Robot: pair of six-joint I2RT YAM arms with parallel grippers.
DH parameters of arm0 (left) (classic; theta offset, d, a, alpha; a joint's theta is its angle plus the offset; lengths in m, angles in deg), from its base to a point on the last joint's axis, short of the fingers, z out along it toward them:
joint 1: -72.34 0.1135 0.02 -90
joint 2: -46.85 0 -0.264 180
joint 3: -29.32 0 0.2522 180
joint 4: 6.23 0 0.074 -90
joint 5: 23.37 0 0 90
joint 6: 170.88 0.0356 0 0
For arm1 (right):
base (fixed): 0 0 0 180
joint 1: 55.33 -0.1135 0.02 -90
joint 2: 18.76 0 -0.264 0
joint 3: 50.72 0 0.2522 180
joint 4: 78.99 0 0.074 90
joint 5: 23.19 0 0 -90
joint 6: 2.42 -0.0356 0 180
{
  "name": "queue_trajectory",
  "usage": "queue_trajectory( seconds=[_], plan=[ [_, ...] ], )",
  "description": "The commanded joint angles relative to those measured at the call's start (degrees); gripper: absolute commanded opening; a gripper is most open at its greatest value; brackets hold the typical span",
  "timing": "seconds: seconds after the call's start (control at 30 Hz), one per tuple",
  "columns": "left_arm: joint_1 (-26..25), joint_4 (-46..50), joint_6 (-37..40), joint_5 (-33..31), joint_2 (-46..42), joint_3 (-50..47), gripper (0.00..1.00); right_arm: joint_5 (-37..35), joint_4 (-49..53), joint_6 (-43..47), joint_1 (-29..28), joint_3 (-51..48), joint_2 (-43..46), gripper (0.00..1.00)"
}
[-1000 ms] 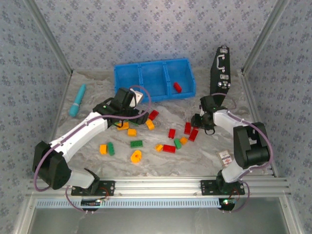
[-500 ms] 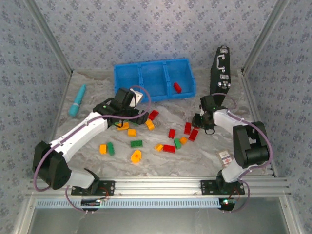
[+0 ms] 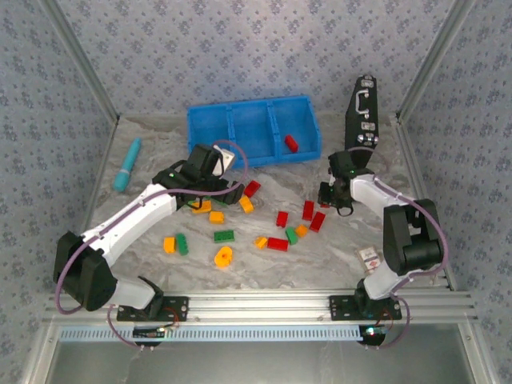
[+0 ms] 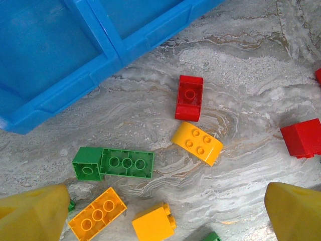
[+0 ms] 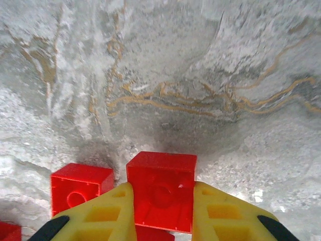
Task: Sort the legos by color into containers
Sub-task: Pick up the lego from the middle-right of the table, then place the lego in the container.
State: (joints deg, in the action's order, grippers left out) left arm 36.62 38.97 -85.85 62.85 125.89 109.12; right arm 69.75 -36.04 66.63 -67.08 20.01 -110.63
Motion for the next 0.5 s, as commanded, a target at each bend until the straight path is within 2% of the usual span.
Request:
queue_trajectory(
  seconds=[0.0,0.23,0.47],
  plan=[
    [0.23,-0.98,0.96,-0.2,-1.9,-0.45,1.0,-1.48,4.14,0.91,-0.53,4.65,2.79,0.26],
    [2.61,-1.41,0.84,0.71,-3.65,-0.91,1.0,-0.84,4.95,1.97,-2.05,17.24,0.77,0.26],
    [4.76,-0.47,1.14,0.91,-5.81,-1.2,1.0,-1.9,3.09,5.25,-3.08,32.87,-9.16,0.26]
  ],
)
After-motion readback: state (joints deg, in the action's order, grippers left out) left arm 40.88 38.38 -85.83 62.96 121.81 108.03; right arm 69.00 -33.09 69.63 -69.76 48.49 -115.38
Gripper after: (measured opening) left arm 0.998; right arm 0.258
